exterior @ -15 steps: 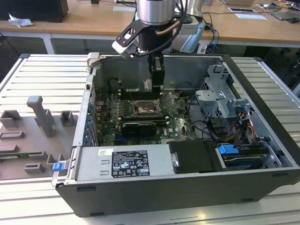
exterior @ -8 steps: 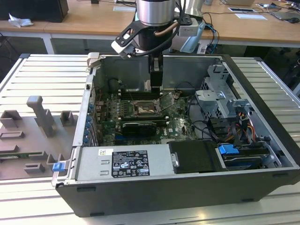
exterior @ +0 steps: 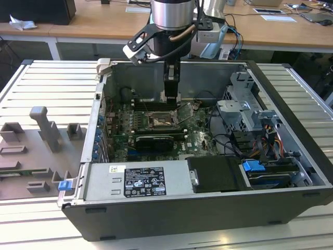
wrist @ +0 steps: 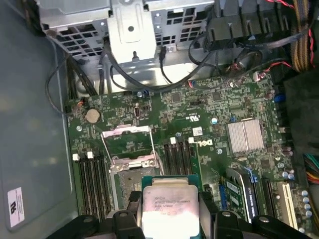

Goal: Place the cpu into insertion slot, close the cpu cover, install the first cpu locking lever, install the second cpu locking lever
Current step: 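Place the cpu into insertion slot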

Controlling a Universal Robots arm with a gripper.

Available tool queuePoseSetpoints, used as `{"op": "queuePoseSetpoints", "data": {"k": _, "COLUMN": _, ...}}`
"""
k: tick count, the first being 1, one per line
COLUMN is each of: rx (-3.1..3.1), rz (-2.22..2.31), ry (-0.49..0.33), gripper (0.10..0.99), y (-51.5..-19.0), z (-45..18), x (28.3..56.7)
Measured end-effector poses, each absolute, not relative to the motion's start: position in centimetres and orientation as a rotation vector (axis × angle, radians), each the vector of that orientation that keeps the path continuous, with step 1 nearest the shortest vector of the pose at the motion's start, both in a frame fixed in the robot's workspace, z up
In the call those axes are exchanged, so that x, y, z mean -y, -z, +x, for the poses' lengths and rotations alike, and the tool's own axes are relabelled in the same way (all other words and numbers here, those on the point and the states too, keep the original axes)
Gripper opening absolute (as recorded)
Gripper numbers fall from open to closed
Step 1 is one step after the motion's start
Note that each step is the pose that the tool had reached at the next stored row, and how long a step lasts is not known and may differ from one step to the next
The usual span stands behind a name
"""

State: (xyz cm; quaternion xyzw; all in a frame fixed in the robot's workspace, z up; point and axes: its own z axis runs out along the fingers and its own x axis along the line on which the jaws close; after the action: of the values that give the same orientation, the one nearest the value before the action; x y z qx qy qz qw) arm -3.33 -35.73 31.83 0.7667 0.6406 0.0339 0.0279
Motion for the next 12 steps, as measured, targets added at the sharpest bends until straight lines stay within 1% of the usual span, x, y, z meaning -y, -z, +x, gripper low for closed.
{"op": "queuePoseSetpoints", "data": {"k": 5, "rx": -1.915, "rz": 2.415, "ry": -0.102, "gripper": 0.541, "y": -31.1, "z": -3.4, "x": 35.7}}
{"op": "queuePoseSetpoints", "data": {"k": 12, "rx": -2.039, "rz": 2.316, "ry": -0.107, "gripper": 0.541, "y": -30.5, "z": -3.4, "x": 35.7}}
